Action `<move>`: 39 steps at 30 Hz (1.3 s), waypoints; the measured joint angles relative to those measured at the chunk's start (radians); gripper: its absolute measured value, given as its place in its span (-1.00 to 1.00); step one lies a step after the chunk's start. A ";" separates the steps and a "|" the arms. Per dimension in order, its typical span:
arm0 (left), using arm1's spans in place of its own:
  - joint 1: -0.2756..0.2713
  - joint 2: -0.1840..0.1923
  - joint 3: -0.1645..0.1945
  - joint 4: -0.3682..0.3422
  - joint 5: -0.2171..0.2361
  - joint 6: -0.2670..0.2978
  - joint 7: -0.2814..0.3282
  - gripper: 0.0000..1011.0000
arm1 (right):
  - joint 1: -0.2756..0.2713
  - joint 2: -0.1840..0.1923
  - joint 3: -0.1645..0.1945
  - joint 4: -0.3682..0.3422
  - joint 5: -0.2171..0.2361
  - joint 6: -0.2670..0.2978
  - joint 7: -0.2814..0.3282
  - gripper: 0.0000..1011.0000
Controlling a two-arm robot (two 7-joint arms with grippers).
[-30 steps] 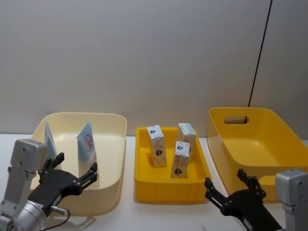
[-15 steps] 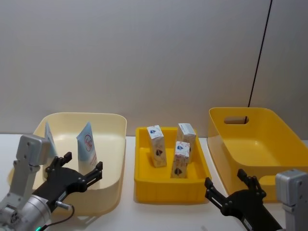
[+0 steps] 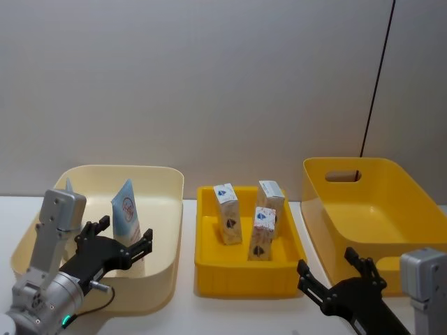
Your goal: Bimanual collaborative sorting of washing and personal care products
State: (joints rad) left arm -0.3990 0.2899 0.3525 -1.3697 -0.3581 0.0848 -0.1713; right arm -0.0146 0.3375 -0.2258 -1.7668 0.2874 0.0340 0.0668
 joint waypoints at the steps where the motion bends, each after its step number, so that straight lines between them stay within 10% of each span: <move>1: -0.005 -0.002 0.000 0.006 0.002 -0.002 0.000 0.98 | 0.000 0.000 0.000 0.000 0.000 0.000 0.000 0.98; 9: -0.047 -0.021 0.004 0.079 0.021 -0.013 0.002 0.86 | 0.000 0.000 0.000 0.000 0.000 0.000 0.000 0.98; 26: -0.083 -0.038 0.006 0.138 0.036 -0.023 0.005 -0.15 | 0.000 0.000 0.000 0.000 0.000 0.000 0.000 0.98; 39: -0.070 -0.038 -0.013 0.110 0.021 -0.073 -0.030 -0.38 | 0.000 0.000 0.000 0.000 0.000 0.000 0.000 0.98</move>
State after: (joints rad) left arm -0.4692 0.2521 0.3395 -1.2601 -0.3374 0.0117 -0.2016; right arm -0.0146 0.3375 -0.2258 -1.7668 0.2874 0.0340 0.0668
